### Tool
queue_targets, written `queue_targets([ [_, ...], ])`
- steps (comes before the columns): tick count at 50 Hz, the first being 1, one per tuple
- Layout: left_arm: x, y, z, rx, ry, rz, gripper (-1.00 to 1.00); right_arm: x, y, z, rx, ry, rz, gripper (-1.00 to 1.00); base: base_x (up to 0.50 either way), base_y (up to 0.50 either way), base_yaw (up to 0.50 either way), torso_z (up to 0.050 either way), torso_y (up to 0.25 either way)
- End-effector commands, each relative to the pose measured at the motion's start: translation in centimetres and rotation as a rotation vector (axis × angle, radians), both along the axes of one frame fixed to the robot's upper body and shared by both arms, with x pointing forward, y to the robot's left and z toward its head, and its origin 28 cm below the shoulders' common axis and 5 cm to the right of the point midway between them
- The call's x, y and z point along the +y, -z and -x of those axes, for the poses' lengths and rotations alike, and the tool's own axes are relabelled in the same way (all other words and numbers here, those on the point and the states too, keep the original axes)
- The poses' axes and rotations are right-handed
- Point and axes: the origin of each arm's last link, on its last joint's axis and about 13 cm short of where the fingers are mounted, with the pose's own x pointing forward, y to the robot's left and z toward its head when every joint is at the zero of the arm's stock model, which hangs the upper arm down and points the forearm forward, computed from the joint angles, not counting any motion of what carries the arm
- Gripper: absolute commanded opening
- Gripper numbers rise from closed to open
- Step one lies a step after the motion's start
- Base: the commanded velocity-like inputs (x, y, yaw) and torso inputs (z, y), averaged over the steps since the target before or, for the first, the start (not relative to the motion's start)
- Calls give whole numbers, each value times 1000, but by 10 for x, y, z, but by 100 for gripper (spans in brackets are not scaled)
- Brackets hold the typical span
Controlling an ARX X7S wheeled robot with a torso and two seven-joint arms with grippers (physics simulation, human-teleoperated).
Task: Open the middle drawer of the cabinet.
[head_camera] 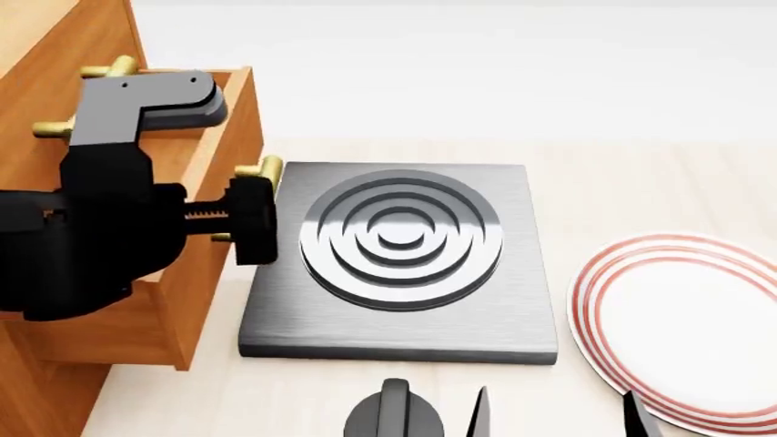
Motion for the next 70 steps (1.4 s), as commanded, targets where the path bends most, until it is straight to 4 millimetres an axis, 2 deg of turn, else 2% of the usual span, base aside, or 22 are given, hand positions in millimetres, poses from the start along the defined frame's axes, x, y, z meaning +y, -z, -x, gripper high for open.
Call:
queue_targets([
  [1,-16,5,3,37,59,43,100,-1,0,0,-1,1,-2,100,0,0,0,0,0],
  [21,-45,-7,13,12,167,116,100,0,-1,1,-1,-1,0,100,0,0,0,-1,0],
  [36,-64,-2,11,17,225,159,100,1,0,0,3,-5,3,100,0,0,0,0,0],
  [59,-112,2,9,16,399,271,100,3,1,-1,8,-17,5,100,2,-1,-3,-1,0],
  [70,-127,3,17,-5,471,318,100,3,1,-1,9,-19,7,100,5,-5,-11,-1,0],
])
